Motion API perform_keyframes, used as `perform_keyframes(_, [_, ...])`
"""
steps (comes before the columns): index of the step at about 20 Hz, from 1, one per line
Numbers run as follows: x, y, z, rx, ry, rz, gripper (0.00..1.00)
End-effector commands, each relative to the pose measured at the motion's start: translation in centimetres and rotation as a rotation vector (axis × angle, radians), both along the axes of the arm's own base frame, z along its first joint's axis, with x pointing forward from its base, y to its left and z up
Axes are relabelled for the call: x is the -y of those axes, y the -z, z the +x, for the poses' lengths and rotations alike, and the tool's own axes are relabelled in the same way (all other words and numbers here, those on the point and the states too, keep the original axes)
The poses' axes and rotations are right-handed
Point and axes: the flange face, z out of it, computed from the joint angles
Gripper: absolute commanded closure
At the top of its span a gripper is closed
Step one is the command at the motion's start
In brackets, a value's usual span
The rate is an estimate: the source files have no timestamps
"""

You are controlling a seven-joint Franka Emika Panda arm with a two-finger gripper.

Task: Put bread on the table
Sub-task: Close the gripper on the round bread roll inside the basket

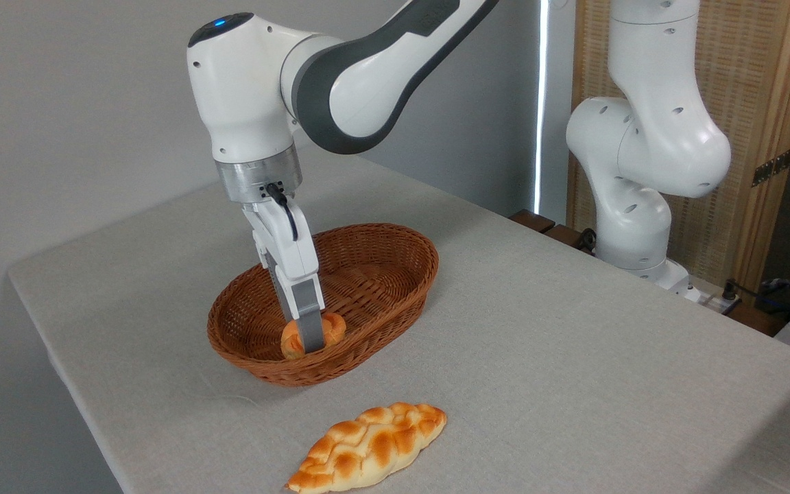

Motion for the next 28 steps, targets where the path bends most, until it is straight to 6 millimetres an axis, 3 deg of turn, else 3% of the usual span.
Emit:
perform_keyframes(1, [0.2, -0.2, -0.1, 0.025, 0.024, -0.001, 0.68])
perform_keyframes(17, [0.1, -0.4, -0.1, 0.028, 0.038, -0.001, 0.70])
perform_keyframes(28, [-0.6, -2.3, -0.1, 0.047, 0.010, -0.024, 0.80])
